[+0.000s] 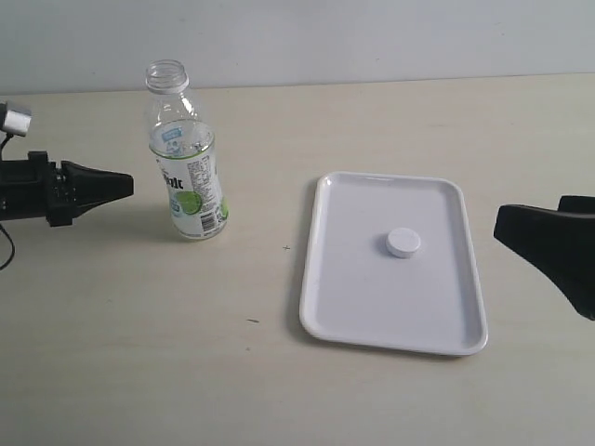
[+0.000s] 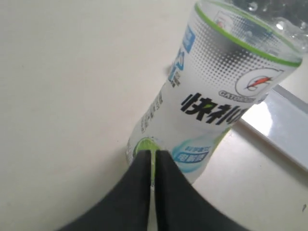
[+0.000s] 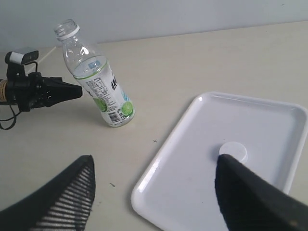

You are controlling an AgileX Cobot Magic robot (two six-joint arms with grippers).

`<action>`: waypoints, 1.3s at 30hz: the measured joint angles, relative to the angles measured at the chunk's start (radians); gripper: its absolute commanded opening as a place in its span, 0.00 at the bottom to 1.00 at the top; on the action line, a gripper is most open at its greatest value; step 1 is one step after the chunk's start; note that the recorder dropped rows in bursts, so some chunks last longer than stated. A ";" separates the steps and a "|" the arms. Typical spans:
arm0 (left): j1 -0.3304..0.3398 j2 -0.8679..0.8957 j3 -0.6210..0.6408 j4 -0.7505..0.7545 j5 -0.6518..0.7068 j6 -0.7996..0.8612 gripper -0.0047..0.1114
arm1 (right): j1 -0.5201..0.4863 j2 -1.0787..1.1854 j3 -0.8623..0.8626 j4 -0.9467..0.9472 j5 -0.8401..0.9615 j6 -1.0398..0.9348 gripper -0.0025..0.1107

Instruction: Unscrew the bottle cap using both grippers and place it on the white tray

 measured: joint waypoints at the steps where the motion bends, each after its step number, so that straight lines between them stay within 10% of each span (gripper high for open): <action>1: 0.002 -0.004 0.000 0.002 0.000 0.007 0.04 | 0.000 0.000 0.000 0.000 -0.008 0.000 0.62; 17: 0.141 -0.058 0.000 -0.106 0.000 -0.078 0.04 | 0.000 0.000 0.000 -0.012 -0.181 -0.024 0.61; 26: 0.142 -0.058 0.000 -0.102 0.000 -0.084 0.04 | 0.000 0.000 0.000 -0.006 -0.234 -0.079 0.02; 39: 0.142 -0.058 0.000 -0.097 0.000 -0.084 0.04 | 0.000 0.000 0.000 0.043 -0.241 -0.081 0.02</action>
